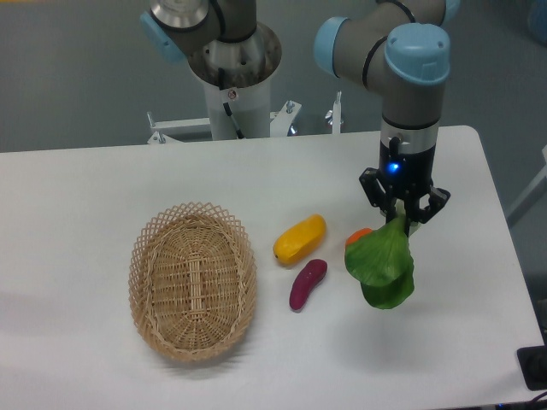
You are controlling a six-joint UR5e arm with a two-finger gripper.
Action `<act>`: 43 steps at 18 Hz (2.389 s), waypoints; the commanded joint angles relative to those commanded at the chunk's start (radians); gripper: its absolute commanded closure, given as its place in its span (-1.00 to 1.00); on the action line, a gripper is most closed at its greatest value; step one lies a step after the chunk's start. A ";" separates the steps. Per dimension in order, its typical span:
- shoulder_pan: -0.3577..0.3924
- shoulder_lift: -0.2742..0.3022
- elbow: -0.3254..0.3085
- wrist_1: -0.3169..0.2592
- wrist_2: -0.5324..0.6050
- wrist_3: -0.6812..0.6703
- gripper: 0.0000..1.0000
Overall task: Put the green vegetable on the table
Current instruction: 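Lower the held green bok choy toward the table beside the orange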
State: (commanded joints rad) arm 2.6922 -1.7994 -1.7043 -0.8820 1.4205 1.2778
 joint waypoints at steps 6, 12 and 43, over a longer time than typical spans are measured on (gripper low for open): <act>0.002 0.000 -0.005 0.003 0.002 0.000 0.29; -0.011 -0.006 -0.009 0.011 0.003 -0.014 0.29; -0.101 -0.361 0.078 0.232 0.072 -0.026 -1.00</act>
State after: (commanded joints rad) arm 2.5909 -2.1599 -1.6260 -0.6504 1.4926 1.2518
